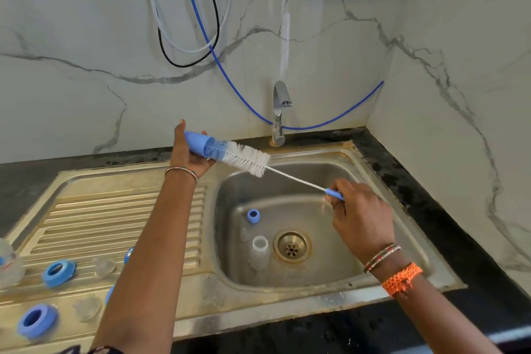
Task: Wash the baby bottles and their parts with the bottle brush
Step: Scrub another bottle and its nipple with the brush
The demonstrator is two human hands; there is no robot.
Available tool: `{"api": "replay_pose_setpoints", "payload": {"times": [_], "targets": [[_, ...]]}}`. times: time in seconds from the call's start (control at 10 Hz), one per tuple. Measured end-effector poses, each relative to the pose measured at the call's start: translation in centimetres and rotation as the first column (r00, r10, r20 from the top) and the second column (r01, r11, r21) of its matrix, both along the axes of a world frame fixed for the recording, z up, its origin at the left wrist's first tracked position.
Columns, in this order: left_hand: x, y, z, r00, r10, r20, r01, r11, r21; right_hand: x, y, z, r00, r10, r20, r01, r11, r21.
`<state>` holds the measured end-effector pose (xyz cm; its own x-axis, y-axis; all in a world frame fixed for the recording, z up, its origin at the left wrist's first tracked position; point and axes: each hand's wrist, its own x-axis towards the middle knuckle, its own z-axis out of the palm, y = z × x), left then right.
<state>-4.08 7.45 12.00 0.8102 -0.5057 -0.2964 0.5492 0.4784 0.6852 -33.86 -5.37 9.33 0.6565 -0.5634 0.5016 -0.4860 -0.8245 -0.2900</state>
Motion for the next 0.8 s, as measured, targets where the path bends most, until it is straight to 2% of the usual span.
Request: {"api": "replay_pose_setpoints", "payload": {"times": [0.1, 0.2, 0.3, 0.4, 0.5, 0.6, 0.7, 0.8], "targets": [[0.0, 0.2, -0.4, 0.999, 0.022, -0.025, -0.022, 1.000, 0.010, 0.2, -0.3, 0.0, 0.993, 0.036, 0.110, -0.031, 0.999, -0.043], [0.2, 0.2, -0.7, 0.999, 0.053, 0.005, -0.053, 0.998, -0.032, 0.4, -0.7, 1.6, 0.977, 0.206, -0.048, -0.107, 0.678, 0.727], [-0.2, 0.3, -0.5, 0.999, 0.048, 0.026, -0.045, 0.995, -0.090, 0.2, -0.5, 1.5, 0.971, 0.234, 0.049, -0.113, 0.268, 0.957], [-0.1, 0.4, -0.4, 0.998, 0.050, 0.033, -0.047, 0.997, -0.065, 0.0, -0.4, 0.0, 0.990, 0.130, 0.053, -0.129, 0.992, -0.015], [-0.2, 0.3, -0.5, 0.999, 0.026, 0.029, -0.025, 0.999, -0.046, 0.0, -0.7, -1.1, 0.978, 0.149, 0.148, -0.088, 0.930, -0.356], [-0.4, 0.4, -0.4, 1.000, 0.014, 0.027, -0.010, 0.990, -0.141, 0.3, -0.2, 0.6, 0.988, 0.141, 0.061, -0.153, 0.872, 0.464], [-0.7, 0.6, -0.6, 0.999, -0.017, 0.050, 0.024, 0.987, -0.157, 0.0, -0.8, 2.1, 0.949, 0.289, 0.128, -0.100, -0.109, 0.989], [-0.8, 0.6, -0.6, 0.999, 0.010, 0.032, -0.005, 0.990, -0.141, 0.2, -0.7, 1.9, 0.949, 0.286, 0.134, -0.164, 0.086, 0.983]]}}
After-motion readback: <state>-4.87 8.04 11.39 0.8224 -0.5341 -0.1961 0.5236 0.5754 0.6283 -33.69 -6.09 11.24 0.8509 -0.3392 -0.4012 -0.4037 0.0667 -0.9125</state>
